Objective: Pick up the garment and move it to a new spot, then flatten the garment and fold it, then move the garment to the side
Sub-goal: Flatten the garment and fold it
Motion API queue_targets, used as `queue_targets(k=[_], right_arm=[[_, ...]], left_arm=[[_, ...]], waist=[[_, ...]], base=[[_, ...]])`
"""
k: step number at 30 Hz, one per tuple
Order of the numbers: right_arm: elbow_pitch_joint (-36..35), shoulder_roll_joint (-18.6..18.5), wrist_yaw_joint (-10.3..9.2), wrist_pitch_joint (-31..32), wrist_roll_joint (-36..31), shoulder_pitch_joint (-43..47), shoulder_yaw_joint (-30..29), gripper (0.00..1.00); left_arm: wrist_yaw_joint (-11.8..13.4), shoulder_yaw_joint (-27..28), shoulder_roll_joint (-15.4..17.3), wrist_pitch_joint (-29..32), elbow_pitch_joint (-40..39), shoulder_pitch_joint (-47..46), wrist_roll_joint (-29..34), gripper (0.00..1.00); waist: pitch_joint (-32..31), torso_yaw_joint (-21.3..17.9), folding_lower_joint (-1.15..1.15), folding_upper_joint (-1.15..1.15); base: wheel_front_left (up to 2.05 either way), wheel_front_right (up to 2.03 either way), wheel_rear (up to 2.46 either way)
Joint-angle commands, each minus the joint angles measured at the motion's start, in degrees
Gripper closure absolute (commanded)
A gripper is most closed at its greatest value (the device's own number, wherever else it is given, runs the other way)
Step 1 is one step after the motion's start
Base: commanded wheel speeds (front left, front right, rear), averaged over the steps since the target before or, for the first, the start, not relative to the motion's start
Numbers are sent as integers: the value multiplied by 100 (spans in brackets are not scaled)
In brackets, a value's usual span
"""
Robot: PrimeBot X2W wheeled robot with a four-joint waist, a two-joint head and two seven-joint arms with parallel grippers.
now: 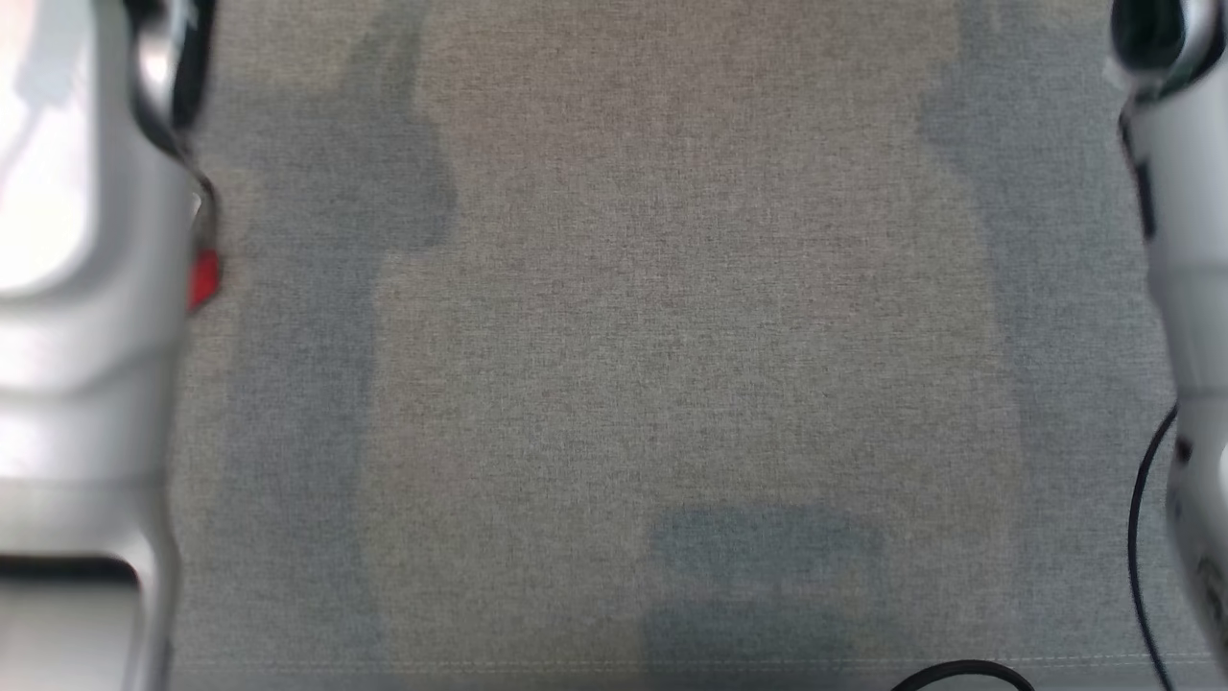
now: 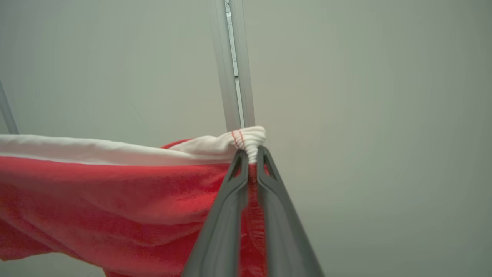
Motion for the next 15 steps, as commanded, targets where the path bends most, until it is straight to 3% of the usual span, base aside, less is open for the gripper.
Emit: queue_targets(k=[1,3,8,15], right_arm=[[-70,-69,-7,-19,274,563,53,100],[-66,-161,-3,-19,561,1251,373,100],[-122,-345,-6,-19,1235,2896,475,100],[-261,-355,-7,-19,1553,4624,562,100]], left_arm=[[-14,63,-160,5,-70,646,-17,100],[-15,-48,-320,4,-168,1377,-30,100],[-7,57,-550,1,-272,3152,-358,100],[-8,270,-742,1,-400,4951,-890,100]], waist=[[-225,79,-2,0],[-474,80,-2,0],[-1171,76,-2,0],[-2061,62,-2,0]], base=[[0,0,0],[0,0,0],[0,0,0],[0,0,0]])
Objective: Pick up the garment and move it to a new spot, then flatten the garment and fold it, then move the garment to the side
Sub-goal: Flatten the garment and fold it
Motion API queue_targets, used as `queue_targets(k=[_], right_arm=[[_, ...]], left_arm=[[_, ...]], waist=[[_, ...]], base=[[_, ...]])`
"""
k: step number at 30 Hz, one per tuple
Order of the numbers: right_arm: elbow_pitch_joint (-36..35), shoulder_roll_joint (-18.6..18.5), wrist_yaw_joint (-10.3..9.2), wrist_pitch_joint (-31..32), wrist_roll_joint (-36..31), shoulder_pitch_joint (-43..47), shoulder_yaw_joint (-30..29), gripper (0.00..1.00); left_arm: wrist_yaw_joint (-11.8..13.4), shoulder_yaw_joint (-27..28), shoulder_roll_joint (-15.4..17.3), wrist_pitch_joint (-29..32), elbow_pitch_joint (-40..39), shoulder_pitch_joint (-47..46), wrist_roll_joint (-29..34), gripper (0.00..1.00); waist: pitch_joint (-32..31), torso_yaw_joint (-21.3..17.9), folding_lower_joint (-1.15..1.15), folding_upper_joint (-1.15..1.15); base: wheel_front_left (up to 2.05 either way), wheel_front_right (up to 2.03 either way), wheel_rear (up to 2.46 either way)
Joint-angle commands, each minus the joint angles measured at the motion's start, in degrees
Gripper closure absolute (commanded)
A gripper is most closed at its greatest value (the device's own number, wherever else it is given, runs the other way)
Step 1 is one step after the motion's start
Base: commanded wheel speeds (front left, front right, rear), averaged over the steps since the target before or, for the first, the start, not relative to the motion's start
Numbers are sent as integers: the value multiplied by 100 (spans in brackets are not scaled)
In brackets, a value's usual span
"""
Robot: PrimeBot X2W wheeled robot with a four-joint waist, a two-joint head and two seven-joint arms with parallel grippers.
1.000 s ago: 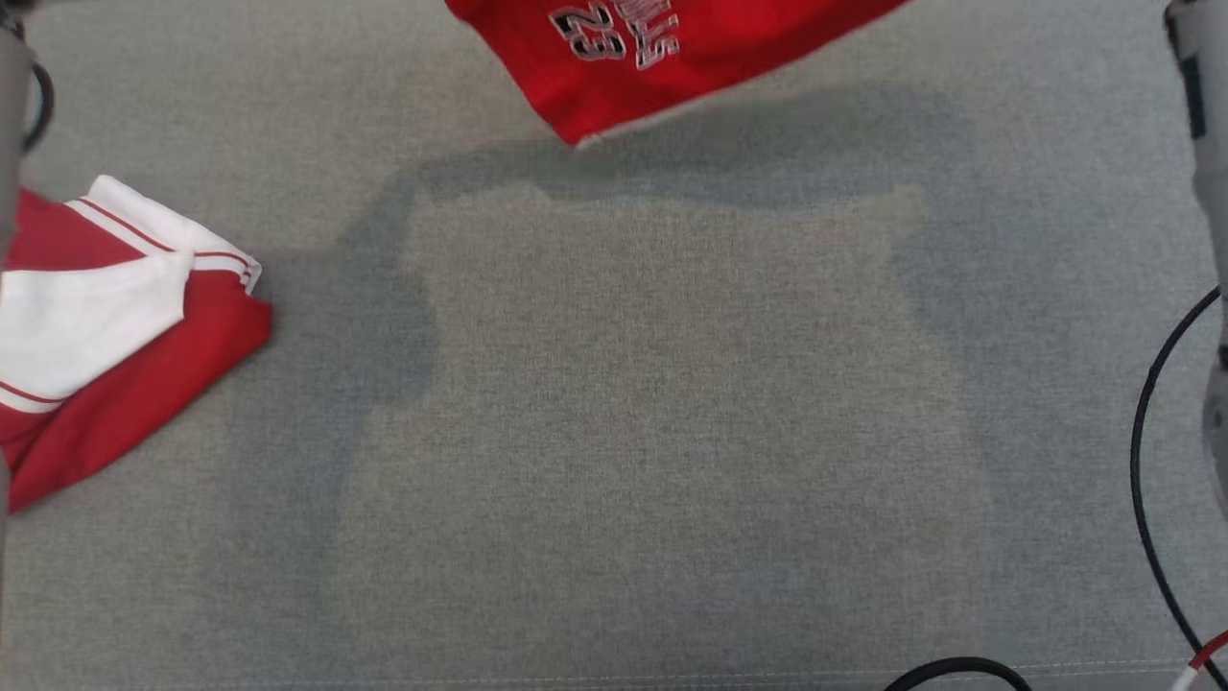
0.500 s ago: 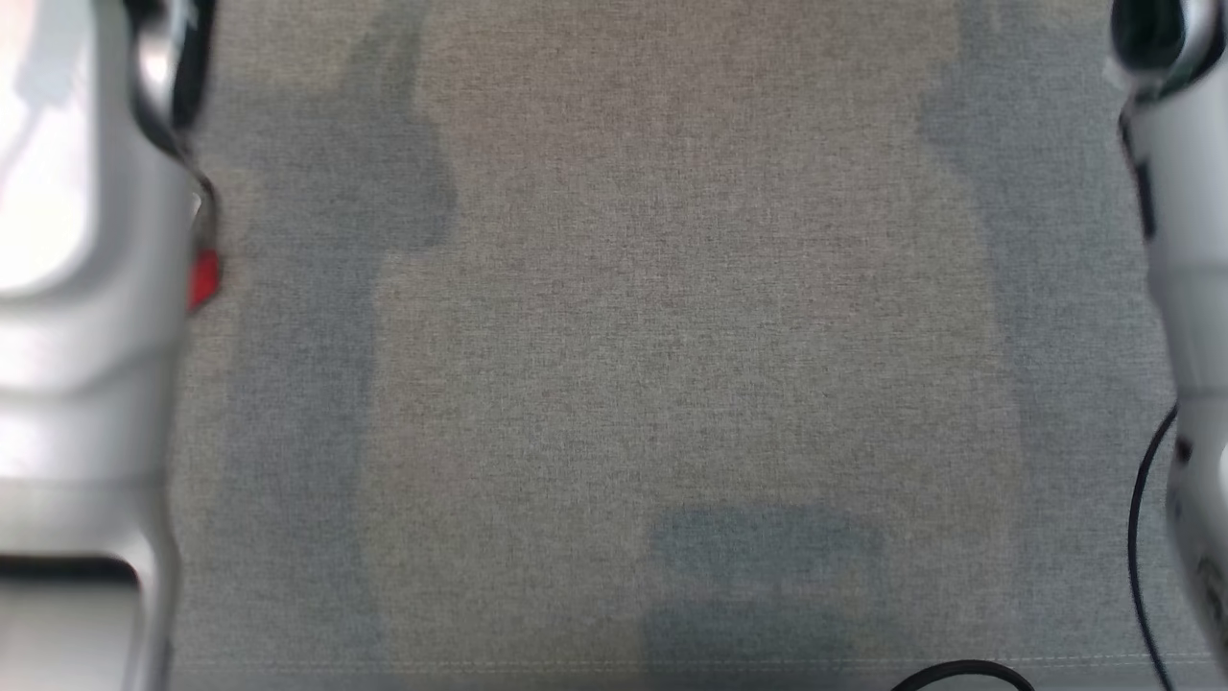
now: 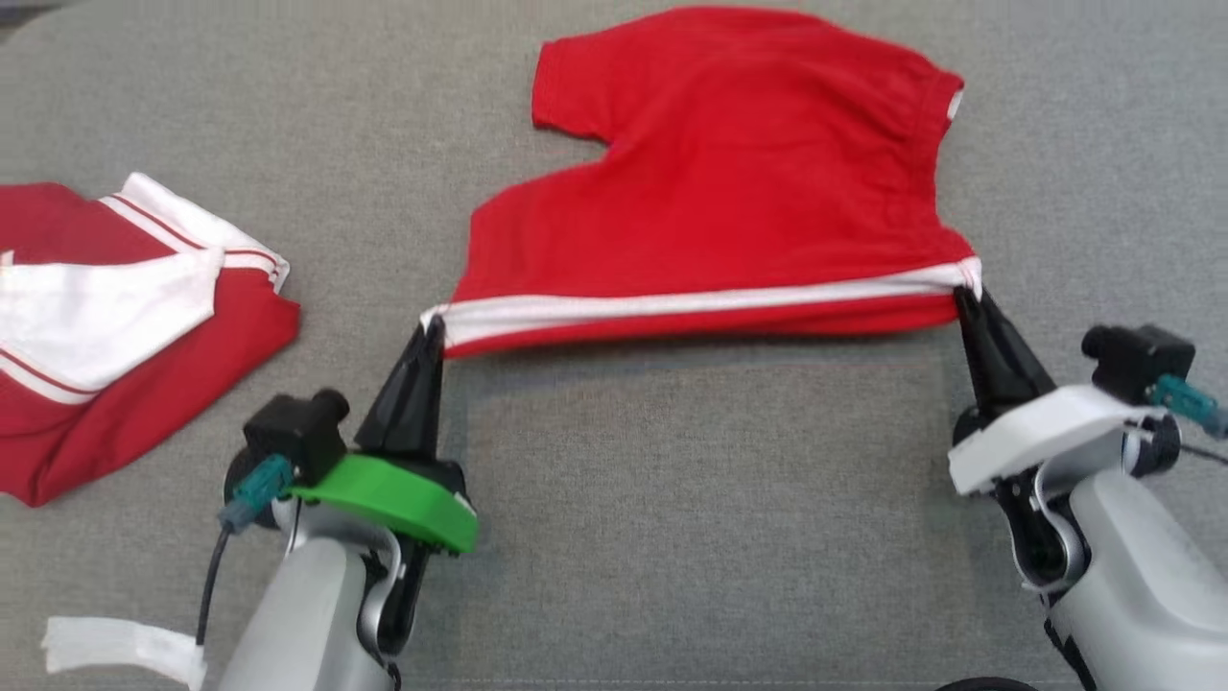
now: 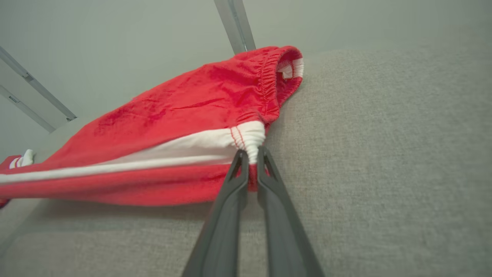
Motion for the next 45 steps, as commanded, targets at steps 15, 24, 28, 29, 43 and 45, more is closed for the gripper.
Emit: queue_targets(k=[15,24,28,29,43,45], right_arm=[[-226,155,-10,-18,-123,2167,97,100],[-324,93,-10,-19,-177,3191,116,100],[-510,64,-11,-19,-154,3340,123,100],[-606,80,-11,-19,-131,3287,84,100],[-693,715,-9,-19,-291,1361,-874,100],[-569,851,-9,-18,-348,1074,-1027,100]], left_arm=[[14,-505,164,3,132,2013,-317,100],[15,-275,178,3,183,2817,-294,100],[15,-162,205,0,-42,2857,-201,100],[15,-146,219,0,-169,2775,-153,100],[15,-790,380,4,-446,-34,123,100],[15,-915,444,4,-232,-429,92,100]], waist=[[-1939,53,0,0],[-2092,61,0,0],[-2003,13,0,0],[-1959,-13,0,0],[-605,-544,0,0],[-390,-672,0,0]], base=[[0,0,0],[0,0,0],[0,0,0],[0,0,0],[0,0,0],[0,0,0]])
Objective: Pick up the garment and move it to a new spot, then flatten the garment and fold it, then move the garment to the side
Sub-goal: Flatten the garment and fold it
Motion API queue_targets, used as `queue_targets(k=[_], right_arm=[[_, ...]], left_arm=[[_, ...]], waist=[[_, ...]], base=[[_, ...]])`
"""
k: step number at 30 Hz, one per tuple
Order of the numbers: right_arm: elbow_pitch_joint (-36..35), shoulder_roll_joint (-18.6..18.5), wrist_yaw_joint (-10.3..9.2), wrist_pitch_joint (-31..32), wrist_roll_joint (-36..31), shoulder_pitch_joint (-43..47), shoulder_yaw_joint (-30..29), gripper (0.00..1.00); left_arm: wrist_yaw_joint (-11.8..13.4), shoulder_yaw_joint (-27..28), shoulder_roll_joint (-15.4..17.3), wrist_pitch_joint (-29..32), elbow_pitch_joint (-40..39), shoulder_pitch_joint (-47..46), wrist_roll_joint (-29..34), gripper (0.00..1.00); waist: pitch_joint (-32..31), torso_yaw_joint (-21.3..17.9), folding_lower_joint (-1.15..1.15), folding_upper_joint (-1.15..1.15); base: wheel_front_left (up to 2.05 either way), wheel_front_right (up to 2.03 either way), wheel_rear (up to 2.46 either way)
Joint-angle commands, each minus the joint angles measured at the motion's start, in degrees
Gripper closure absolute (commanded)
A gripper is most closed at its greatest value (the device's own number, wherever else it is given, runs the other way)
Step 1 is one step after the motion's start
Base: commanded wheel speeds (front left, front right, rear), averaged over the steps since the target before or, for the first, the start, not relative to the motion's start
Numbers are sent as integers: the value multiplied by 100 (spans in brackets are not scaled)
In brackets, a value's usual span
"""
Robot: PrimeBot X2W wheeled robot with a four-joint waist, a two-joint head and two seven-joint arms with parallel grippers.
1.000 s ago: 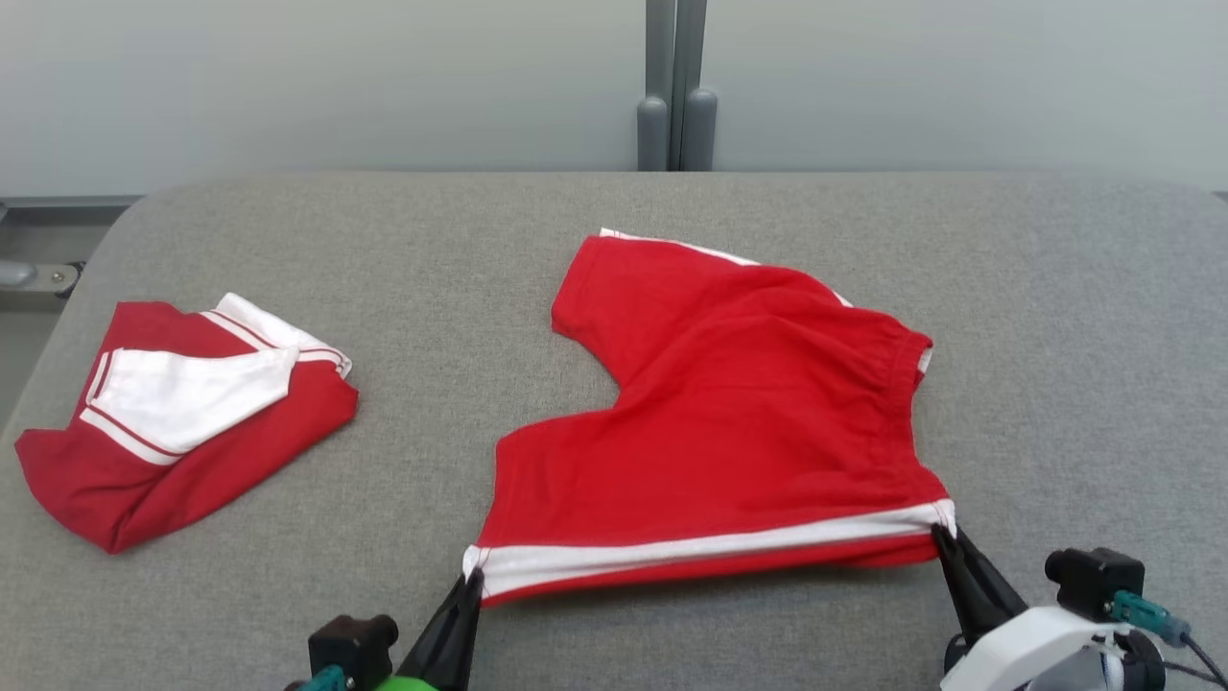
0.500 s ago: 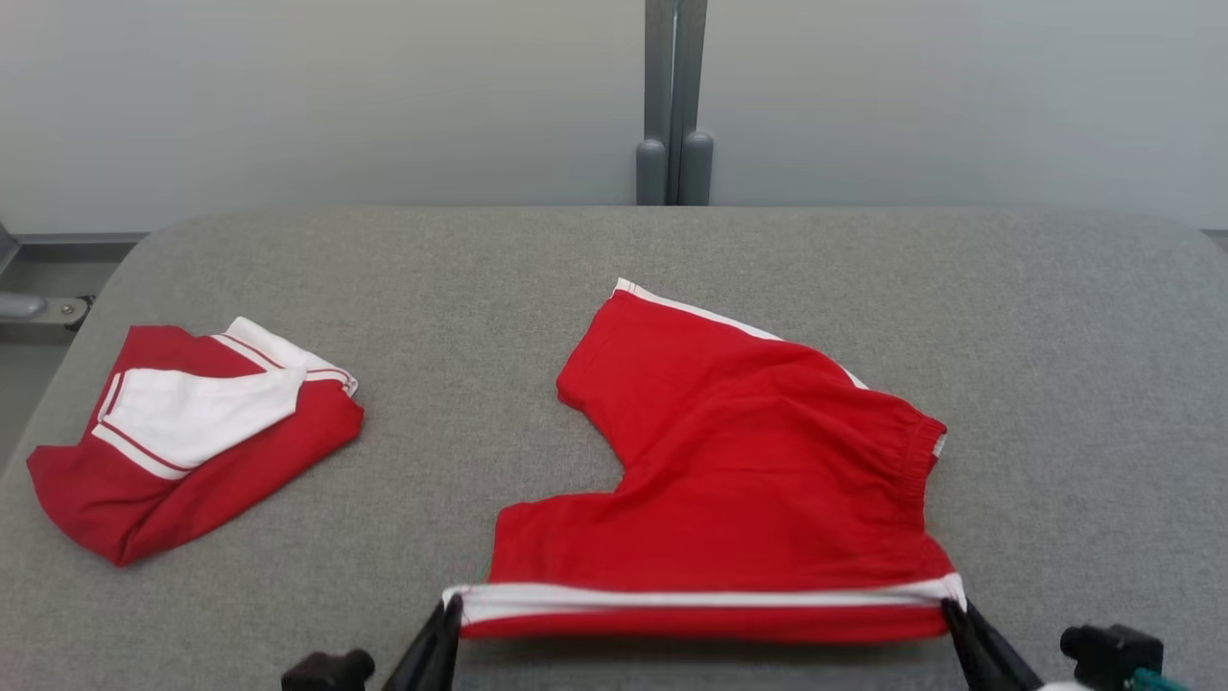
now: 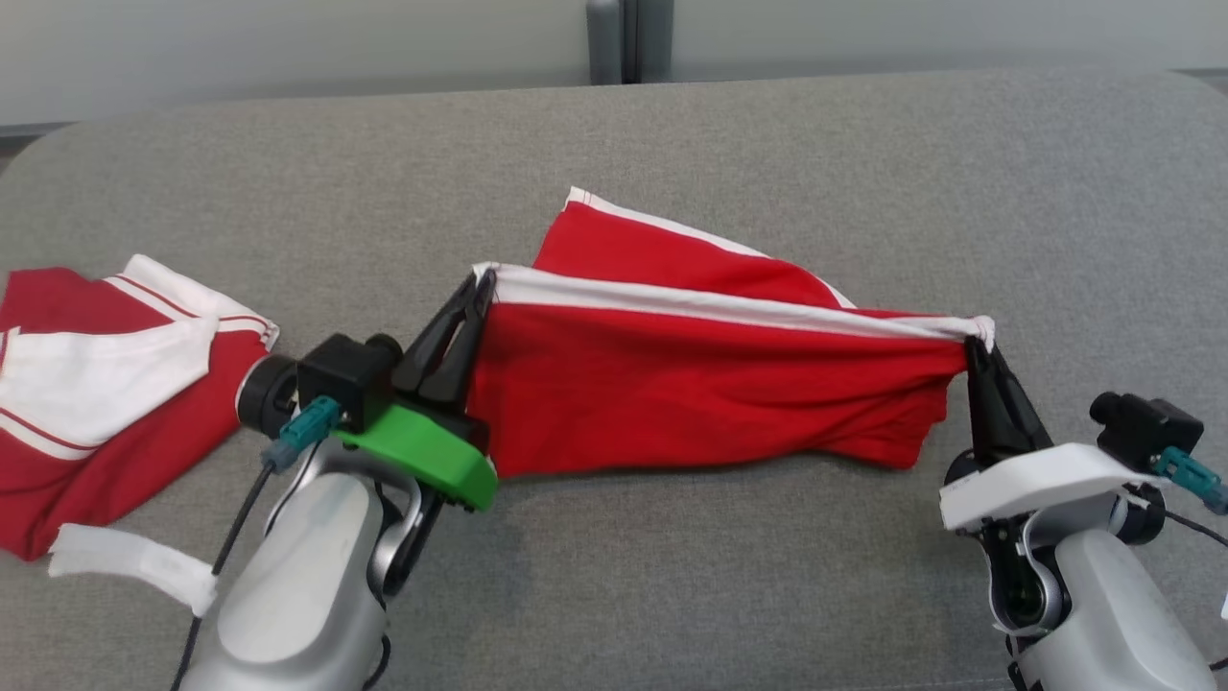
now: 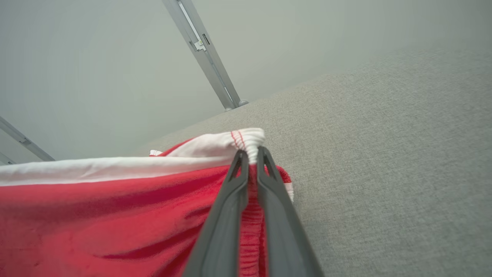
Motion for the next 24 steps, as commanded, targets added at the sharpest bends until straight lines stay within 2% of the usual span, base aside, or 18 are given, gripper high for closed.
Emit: queue_targets(k=[1,7,13,17,18,24], right_arm=[[82,79,-8,-17,-42,-193,-130,100],[516,319,-8,-18,-236,-793,-368,100],[712,418,-9,-18,-303,-1143,-322,100],[761,441,-9,-18,-237,-1379,-153,100],[774,442,-9,-18,-99,-1475,-20,100],[786,445,-8,-17,40,-1647,382,100]], left_arm=[[16,-7,57,7,152,-292,-35,100],[16,-35,67,6,988,-1317,236,100],[16,33,42,6,1741,-2033,520,100],[71,94,59,6,2406,-2539,763,100],[152,130,75,5,2612,-2778,891,100],[261,129,-36,6,3288,-3166,1050,100]], waist=[[622,-421,0,0],[1092,-736,0,0],[1420,-969,0,0],[1628,-1147,0,0],[1704,-1217,0,0],[1780,-1318,0,0]], base=[[0,0,0],[0,0,0],[0,0,0],[0,0,0],[0,0,0],[0,0,0]])
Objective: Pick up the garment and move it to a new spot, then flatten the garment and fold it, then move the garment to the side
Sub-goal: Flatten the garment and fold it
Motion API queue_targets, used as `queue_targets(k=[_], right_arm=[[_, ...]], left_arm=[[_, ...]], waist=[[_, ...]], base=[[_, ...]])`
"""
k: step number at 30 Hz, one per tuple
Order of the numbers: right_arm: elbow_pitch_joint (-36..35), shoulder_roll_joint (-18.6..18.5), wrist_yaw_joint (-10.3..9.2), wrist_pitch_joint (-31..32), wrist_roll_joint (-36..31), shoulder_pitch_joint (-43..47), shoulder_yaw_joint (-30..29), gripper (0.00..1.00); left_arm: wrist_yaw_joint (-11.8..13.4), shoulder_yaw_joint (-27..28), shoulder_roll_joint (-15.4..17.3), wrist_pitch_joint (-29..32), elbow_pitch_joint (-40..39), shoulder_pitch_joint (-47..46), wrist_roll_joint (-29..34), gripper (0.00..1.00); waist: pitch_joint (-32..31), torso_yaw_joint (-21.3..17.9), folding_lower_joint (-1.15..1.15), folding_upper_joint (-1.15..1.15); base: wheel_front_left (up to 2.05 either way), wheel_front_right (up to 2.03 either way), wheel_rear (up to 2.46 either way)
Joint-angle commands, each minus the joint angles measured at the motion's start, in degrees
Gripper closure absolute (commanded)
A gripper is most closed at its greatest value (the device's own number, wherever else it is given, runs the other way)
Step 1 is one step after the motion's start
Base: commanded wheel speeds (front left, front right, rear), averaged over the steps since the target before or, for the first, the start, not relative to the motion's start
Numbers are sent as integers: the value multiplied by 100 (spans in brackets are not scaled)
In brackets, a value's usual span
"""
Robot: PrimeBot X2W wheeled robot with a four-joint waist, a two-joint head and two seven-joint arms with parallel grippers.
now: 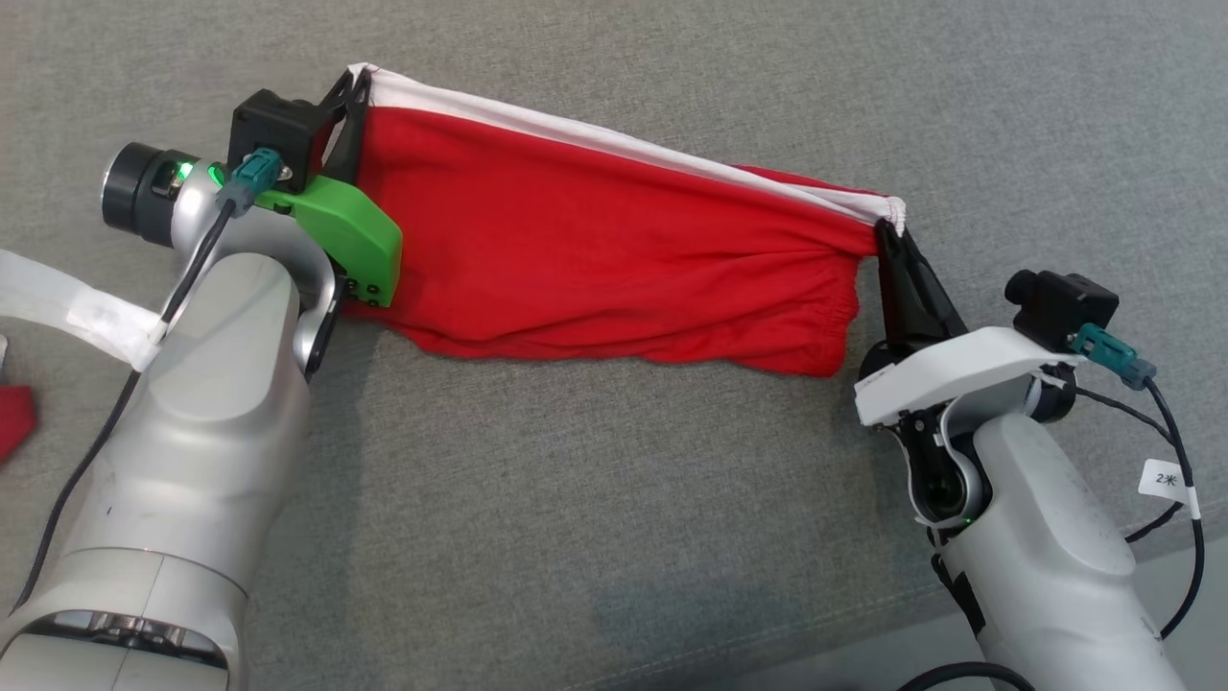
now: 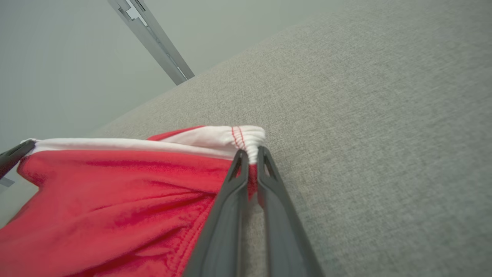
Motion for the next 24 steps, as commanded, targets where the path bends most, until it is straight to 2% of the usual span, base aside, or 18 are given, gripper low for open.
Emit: queue_targets(k=[1,2,3,4,5,11,17,24], right_arm=[[6,-22,-8,-19,-5,-95,80,98],[-17,-20,-8,-18,-11,-104,131,63],[-51,-21,-8,-18,-18,-115,155,7],[-90,-21,-8,-19,-14,-116,181,0],[-122,-18,-8,-18,1,-106,198,0],[-554,-23,-8,-18,-326,123,-74,0],[-1162,-18,-8,-18,-732,637,-716,0],[-1254,-19,-8,-18,-764,1119,-1069,0]], left_arm=[[49,39,-27,5,138,-163,-19,100],[37,29,-46,5,227,-182,4,100],[38,37,-61,5,256,-204,15,88],[62,84,-85,5,231,-223,-12,38],[79,114,-111,5,213,-207,-37,0],[101,364,-231,5,49,139,-153,0],[-77,622,-384,5,-277,638,-406,0],[-168,861,-499,5,-138,1337,-749,0]], waist=[[129,-142,0,0],[134,-149,0,0],[140,-152,0,0],[144,-149,0,0],[144,-143,0,0],[-9,-23,0,0],[-331,195,0,0],[-677,320,0,0]], base=[[0,0,0],[0,0,0],[0,0,0],[0,0,0],[0,0,0],[0,0,0],[0,0,0],[0,0,0]])
